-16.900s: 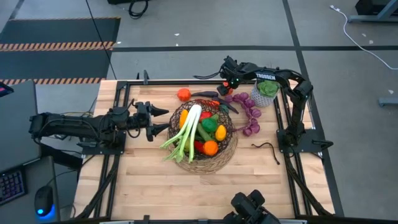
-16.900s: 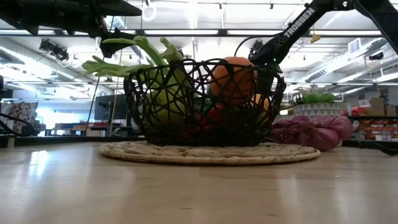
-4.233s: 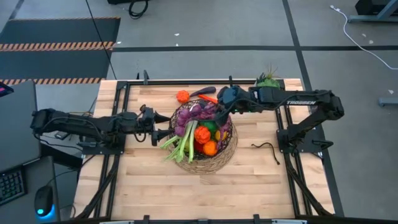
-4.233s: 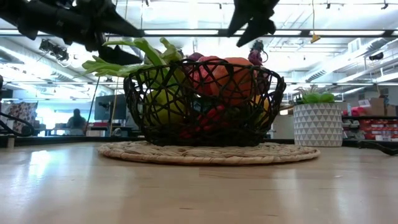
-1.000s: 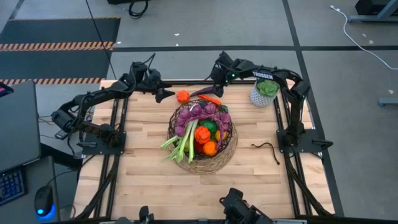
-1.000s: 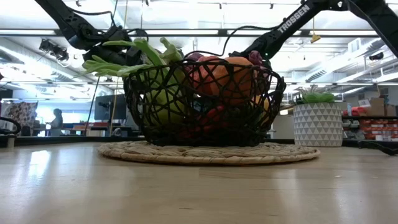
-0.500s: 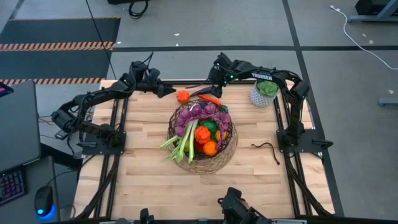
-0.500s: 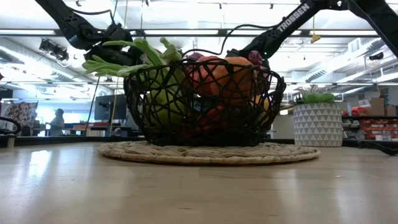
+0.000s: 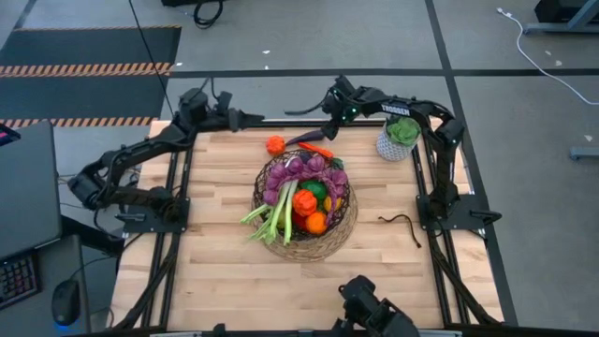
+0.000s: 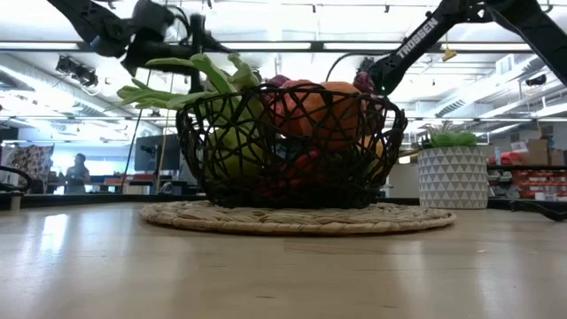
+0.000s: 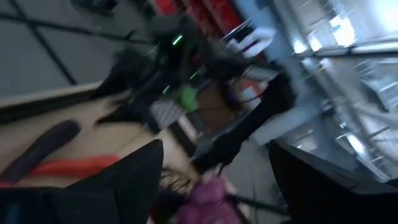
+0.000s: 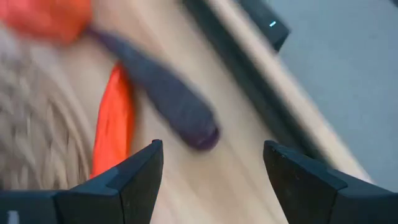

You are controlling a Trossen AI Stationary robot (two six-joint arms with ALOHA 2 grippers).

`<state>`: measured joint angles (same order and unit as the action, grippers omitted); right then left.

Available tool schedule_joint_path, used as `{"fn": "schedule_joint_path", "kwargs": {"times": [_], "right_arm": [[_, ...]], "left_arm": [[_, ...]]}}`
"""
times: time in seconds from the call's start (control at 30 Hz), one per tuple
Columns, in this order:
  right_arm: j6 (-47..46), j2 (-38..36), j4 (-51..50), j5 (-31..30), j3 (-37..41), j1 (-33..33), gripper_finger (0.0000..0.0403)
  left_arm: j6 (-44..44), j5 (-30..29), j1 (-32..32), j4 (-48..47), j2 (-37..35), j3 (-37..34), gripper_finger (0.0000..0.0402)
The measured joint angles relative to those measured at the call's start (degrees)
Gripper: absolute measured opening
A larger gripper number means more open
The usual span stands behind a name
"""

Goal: Build produce basket
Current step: Put the purple eggplant into the black basket

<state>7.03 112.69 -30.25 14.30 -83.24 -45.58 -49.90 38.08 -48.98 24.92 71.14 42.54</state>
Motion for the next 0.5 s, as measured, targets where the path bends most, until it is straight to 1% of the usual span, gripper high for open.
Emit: {"fn": "schedule_joint_path", "kwargs": {"times": [0.13, 0.27, 0.5], "right_arm": [[5.3, 0.6, 1.2, 1.1, 1.8, 0.4, 0.028], [5.8, 2.1, 1.4, 2.2, 2.0, 0.6, 0.028], [7.1, 4.1, 7.3, 1.1, 2.0, 2.2, 0.028]], "left_arm": [[-4.2, -1.5, 0.2, 3.3, -2.2, 0.0, 0.0289], [-7.8, -3.0, 0.7, 4.2, -3.4, 0.0, 0.0286], [-13.0, -2.9, 2.0, 4.5, -3.5, 0.0, 0.0286]]}}
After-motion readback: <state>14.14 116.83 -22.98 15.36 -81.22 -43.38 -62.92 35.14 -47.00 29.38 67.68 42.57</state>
